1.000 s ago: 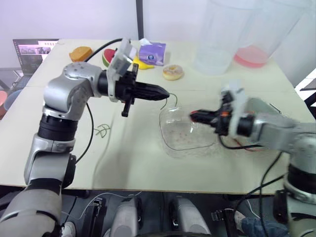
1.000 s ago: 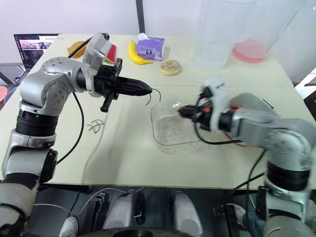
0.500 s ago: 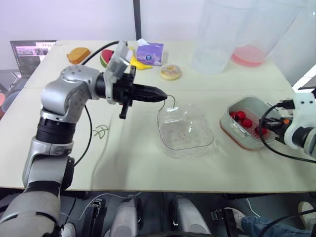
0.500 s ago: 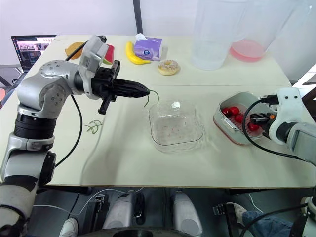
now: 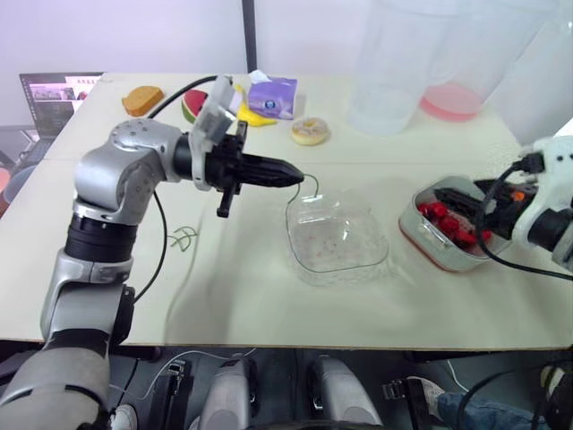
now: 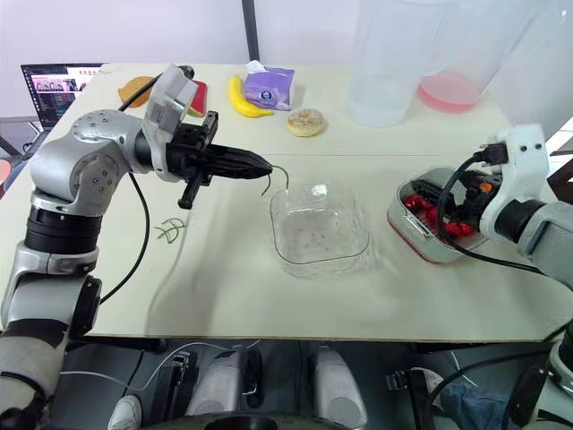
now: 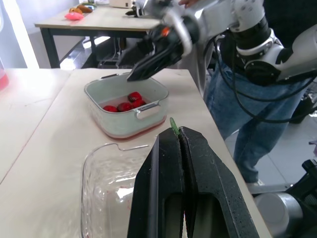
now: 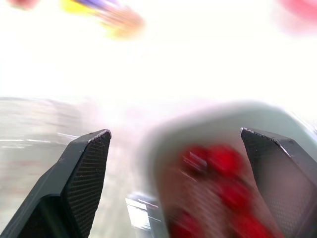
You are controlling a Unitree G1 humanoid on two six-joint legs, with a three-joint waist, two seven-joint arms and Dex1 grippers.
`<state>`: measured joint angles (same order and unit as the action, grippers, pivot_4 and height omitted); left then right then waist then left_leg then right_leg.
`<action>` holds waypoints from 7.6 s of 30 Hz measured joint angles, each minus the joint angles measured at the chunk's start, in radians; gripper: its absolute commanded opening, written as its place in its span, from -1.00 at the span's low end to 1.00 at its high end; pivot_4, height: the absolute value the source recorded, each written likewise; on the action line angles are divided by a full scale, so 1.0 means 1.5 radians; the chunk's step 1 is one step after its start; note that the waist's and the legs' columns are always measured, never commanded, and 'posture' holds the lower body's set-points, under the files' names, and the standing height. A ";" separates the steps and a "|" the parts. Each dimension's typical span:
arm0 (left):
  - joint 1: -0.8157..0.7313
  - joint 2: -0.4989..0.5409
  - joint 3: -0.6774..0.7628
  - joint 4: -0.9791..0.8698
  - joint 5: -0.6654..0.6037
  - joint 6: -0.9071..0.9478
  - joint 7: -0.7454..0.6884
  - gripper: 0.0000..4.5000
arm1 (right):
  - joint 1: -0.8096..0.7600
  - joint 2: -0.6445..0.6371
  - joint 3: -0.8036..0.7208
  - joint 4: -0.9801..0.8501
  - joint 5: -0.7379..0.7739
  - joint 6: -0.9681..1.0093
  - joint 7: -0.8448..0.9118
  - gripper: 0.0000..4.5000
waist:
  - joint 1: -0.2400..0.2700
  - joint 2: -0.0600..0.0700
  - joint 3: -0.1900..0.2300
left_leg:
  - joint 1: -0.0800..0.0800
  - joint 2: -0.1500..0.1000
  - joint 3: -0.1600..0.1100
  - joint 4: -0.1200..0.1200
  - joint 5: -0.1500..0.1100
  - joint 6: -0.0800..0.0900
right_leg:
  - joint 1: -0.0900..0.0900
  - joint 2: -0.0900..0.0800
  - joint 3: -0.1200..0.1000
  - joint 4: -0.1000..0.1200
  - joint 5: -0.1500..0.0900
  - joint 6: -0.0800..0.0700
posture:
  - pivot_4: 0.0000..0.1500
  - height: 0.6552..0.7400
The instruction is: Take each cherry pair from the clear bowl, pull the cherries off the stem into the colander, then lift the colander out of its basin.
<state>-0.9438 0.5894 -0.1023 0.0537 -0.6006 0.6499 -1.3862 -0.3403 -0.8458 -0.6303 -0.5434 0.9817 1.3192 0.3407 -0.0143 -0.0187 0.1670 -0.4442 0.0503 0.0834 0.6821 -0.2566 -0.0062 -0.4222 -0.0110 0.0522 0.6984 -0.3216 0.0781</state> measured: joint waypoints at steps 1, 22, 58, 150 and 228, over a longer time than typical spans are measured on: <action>0.001 0.001 0.000 0.000 0.000 0.000 0.001 -1.00 | 0.001 -0.001 -0.001 -0.022 0.024 -0.017 0.033 0.98 | 0.000 0.000 0.000 | 0.000 0.000 0.000 0.000 0.000 0.000 | 0.000 0.000 0.000 0.000 0.000 0.000 | 1.00 1.00; 0.163 0.080 0.083 -0.126 -0.012 0.077 0.164 -1.00 | 0.146 -0.055 0.132 -0.106 0.004 -0.296 0.321 0.98 | -0.002 0.000 0.000 | 0.002 0.000 -0.001 0.001 0.000 0.000 | 0.002 0.000 -0.001 0.000 0.000 0.000 | 1.00 1.00; 0.306 0.201 0.141 0.058 0.119 -0.114 0.124 0.99 | 0.172 -0.080 0.171 -0.087 -0.054 -0.323 0.310 1.00 | 0.004 -0.001 0.000 | 0.002 0.000 -0.001 0.001 0.000 0.000 | 0.004 -0.002 -0.002 0.000 0.000 0.000 | 1.00 1.00; 0.336 0.175 0.105 -0.257 -0.094 -0.003 0.126 1.00 | -0.013 -0.207 0.244 0.116 -0.190 0.003 0.210 -0.92 | 0.000 0.000 0.000 | 0.012 0.000 -0.001 -0.003 -0.001 0.002 | 0.015 -0.003 -0.002 -0.008 0.000 0.000 | 1.00 1.00; 0.320 0.120 0.120 -0.229 -0.082 0.007 0.244 1.00 | -0.466 0.073 0.657 0.683 -0.516 -0.349 0.415 -0.92 | -0.004 0.000 0.001 | 0.011 0.000 0.003 -0.010 -0.001 0.001 | 0.009 -0.004 0.000 -0.008 0.000 0.000 | 1.00 1.00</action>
<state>-0.4641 0.7701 0.0783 -0.2891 -0.7234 0.6603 -1.0199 -1.0388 -0.7357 0.3550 0.4808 0.2083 0.7957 0.9625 -0.0206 -0.0183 0.1683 -0.4283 0.0499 0.0880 0.6674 -0.2574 -0.0054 -0.4090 -0.0163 0.0522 0.6857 -0.3213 0.0777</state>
